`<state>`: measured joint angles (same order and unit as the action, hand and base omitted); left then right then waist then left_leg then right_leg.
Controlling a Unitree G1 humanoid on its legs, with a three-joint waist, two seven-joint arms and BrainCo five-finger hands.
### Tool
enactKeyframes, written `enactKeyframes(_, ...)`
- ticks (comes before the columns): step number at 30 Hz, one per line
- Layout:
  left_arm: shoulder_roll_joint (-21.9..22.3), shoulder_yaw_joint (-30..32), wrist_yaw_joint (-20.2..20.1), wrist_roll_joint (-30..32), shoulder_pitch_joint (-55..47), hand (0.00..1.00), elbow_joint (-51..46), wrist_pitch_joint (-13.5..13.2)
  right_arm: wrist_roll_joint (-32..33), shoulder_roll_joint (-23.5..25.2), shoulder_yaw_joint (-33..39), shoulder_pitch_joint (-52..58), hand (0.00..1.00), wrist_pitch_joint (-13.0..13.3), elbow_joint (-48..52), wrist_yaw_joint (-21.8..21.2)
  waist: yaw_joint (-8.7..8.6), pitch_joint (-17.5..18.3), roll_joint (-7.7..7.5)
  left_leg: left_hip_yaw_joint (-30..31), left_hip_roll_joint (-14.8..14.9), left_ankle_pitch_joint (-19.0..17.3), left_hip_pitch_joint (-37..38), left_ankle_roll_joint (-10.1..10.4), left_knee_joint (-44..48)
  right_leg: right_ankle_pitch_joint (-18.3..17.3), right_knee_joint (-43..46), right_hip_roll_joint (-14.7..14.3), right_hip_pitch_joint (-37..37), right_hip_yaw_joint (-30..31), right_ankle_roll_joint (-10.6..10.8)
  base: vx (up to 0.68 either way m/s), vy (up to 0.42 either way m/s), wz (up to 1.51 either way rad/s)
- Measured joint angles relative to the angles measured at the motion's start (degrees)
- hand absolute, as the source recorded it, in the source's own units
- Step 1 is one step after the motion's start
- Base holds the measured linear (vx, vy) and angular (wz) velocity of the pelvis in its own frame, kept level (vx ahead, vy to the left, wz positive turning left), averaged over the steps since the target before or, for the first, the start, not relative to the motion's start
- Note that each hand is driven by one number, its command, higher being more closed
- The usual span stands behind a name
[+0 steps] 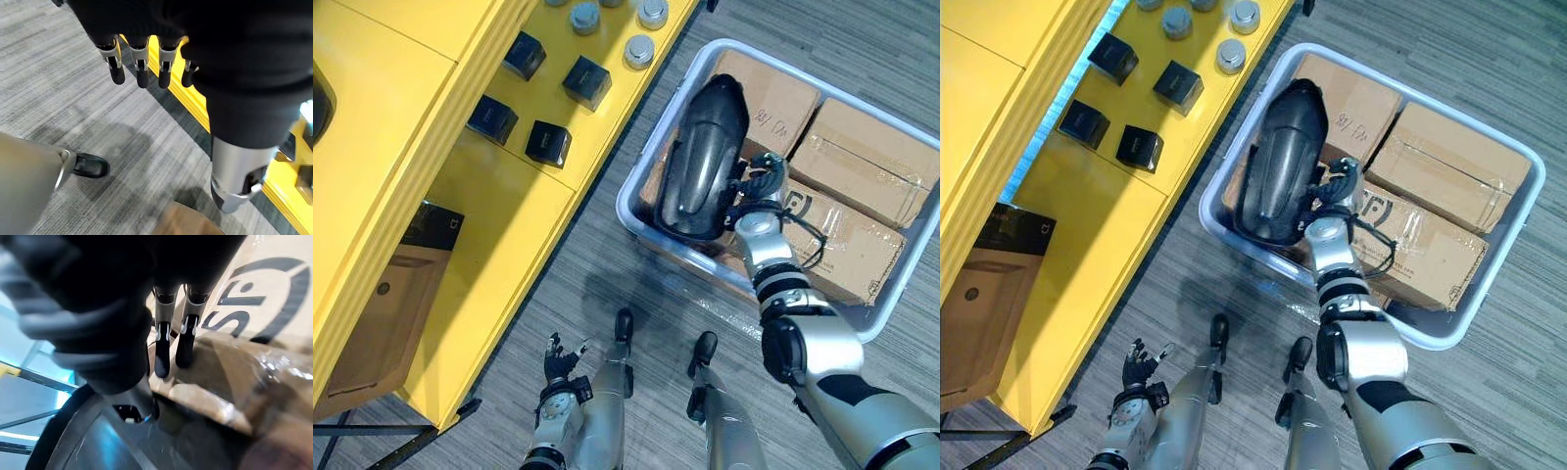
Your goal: Walk over and take plastic housings, then place them on the shelf
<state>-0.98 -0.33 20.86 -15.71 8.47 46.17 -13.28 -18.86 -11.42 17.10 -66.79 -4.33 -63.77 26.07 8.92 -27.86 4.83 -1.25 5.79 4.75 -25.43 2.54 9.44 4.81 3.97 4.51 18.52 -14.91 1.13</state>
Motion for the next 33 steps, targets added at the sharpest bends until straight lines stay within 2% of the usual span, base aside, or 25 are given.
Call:
enactKeyframes(5,-0.28,0.0,-0.45,-1.1,0.4,0.0,-0.09,0.05,-2.48,-1.47,2.82,-2.42,1.0,-2.27,-4.14,-2.86,0.43,-0.01,0.02,0.34,-0.5,0.3,0.14,0.13,-0.11,-0.24,0.03,0.14,-0.26,-0.3,0.09,0.03,0.02,0.04)
enactKeyframes(9,-0.27,-0.01,-0.8,-1.07,0.49,0.0,-1.38,0.49,-1.74,-3.3,3.67,-3.21,1.0,-3.38,-6.38,-4.01,0.11,-0.02,0.04,0.56,-0.91,0.74,1.06,-0.13,-0.86,-0.68,0.74,0.75,-0.69,-0.55,0.35,0.02,0.031,0.07)
enactKeyframes(11,-0.24,0.02,-0.84,-1.07,0.37,0.0,-4.19,1.03,-0.7,-4.44,1.86,-2.59,1.0,-3.56,-5.47,-4.41,-0.43,-0.03,0.04,0.65,-1.23,1.07,1.59,-0.29,-1.37,-0.68,0.71,1.06,-1.2,-0.95,0.36,0.02,0.037,0.12)
enactKeyframes(14,0.29,-0.09,-0.84,-1.06,-0.74,0.0,-12.59,1.12,0.09,-5.2,-4.43,2.51,1.0,-3.48,3.02,-4.13,-1.02,-0.04,0.02,0.26,-1.44,1.12,3.06,-0.36,-1.78,-0.67,0.64,1.34,-2.41,-0.72,0.37,0.01,0.033,-0.02)
enactKeyframes(18,0.48,-0.16,-0.67,-1.03,-1.35,0.0,-26.23,0.43,-3.41,-5.51,-8.31,9.71,1.0,-3.24,16.55,-3.5,-3.3,-0.04,0.0,-0.92,-1.42,1.16,4.7,-0.44,-2.45,-0.54,0.65,1.51,-3.02,0.45,0.55,-0.01,0.021,-0.14)
enactKeyframes(23,0.68,-1.51,0.17,-1.62,5.44,0.0,-30.47,0.33,-6.32,-5.79,-9.92,13.45,1.0,-3.26,23.4,-2.01,-5.54,-0.01,-0.06,-2.82,-1.04,1.22,6.7,-0.52,-3.59,-0.11,0.32,1.2,-3.64,2.11,0.66,-0.02,0.008,-0.19)
enactKeyframes(25,0.64,-3.33,0.27,-3.6,10.49,0.0,-30.47,0.28,-6.45,-5.7,-10.82,13.57,1.0,-3.26,25.37,-1.49,-6.07,0.0,-0.08,-3.38,-0.69,1.23,6.69,-0.52,-3.65,0.57,-0.51,0.8,-3.64,2.91,0.54,-0.03,0.003,-0.18)
enactKeyframes(29,0.55,-9.27,-0.72,-12.3,20.81,0.0,-29.02,-0.77,-6.46,-4.09,-13.18,13.5,1.0,-3.24,29.56,-0.32,-7.58,0.09,-0.21,-4.26,-0.36,1.24,6.77,-0.49,-3.71,1.35,-1.5,0.54,-3.65,3.64,0.52,-0.01,0.021,-0.12)
enactKeyframes(33,1.9,-14.42,-3.43,-25.21,28.6,0.0,-23.38,-1.12,-6.46,-0.03,-15.46,13.17,1.0,-3.25,32.92,1.15,-8.84,0.38,-0.72,-5.81,-0.19,1.23,7.68,-0.48,-4.11,1.58,-1.51,0.43,-3.58,5.15,0.54,-0.01,0.039,-0.17)
